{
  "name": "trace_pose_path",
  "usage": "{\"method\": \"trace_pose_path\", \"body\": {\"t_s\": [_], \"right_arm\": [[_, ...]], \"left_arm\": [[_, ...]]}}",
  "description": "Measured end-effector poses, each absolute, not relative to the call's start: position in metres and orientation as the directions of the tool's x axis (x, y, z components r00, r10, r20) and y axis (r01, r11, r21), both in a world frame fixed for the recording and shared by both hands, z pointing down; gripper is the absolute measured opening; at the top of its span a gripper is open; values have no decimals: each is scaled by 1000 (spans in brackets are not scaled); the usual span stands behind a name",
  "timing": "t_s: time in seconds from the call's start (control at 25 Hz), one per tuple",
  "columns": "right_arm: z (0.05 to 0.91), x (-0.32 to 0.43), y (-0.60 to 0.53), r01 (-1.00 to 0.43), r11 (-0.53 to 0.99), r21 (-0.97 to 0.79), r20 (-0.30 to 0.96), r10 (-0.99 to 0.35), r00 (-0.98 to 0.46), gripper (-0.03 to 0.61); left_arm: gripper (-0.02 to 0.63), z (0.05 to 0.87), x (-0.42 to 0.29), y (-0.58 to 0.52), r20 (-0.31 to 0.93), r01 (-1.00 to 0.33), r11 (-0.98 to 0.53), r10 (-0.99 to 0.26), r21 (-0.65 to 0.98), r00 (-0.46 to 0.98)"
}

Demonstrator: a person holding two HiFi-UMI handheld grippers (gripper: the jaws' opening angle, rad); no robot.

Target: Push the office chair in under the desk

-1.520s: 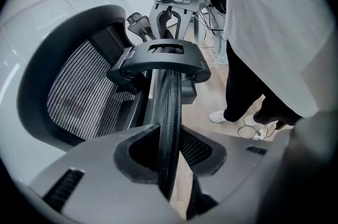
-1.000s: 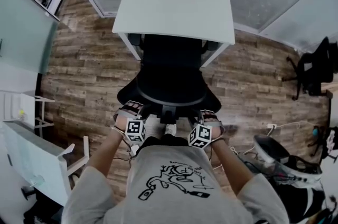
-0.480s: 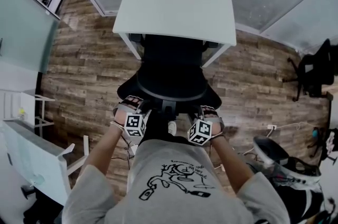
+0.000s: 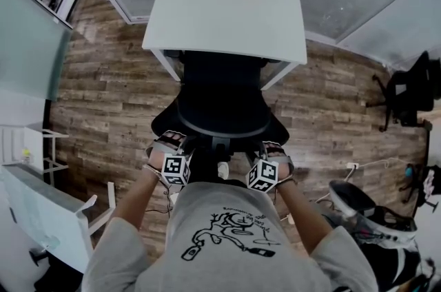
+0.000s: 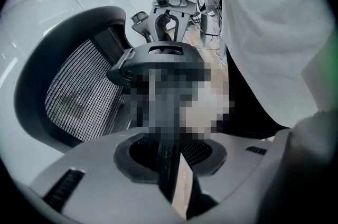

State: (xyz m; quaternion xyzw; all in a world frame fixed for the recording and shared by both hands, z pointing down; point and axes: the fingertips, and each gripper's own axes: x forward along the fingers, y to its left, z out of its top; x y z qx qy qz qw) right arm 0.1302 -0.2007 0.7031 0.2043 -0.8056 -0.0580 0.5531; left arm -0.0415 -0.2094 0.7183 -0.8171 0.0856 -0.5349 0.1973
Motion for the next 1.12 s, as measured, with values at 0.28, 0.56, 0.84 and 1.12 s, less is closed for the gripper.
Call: {"method": "trace_pose_path", "body": {"t_s": [0.28, 0.56, 0.84, 1.12], "right_arm": [[700, 132, -218, -274, 911, 307, 872, -385, -302, 158], [699, 132, -242, -294, 915, 275, 882, -362, -301, 164], [698, 119, -267, -308, 921, 239, 892, -334, -306, 166], [698, 111, -285, -313, 921, 232, 896, -327, -299, 169]], "left_arm": [[107, 717, -41, -223, 848, 83, -921, -311, -380, 429], [114, 712, -38, -244, 850, 108, -926, -280, -362, 446], [114, 710, -51, -272, 860, 119, -929, -269, -350, 434], [118, 711, -60, -292, 864, 128, -925, -275, -357, 423]]}}
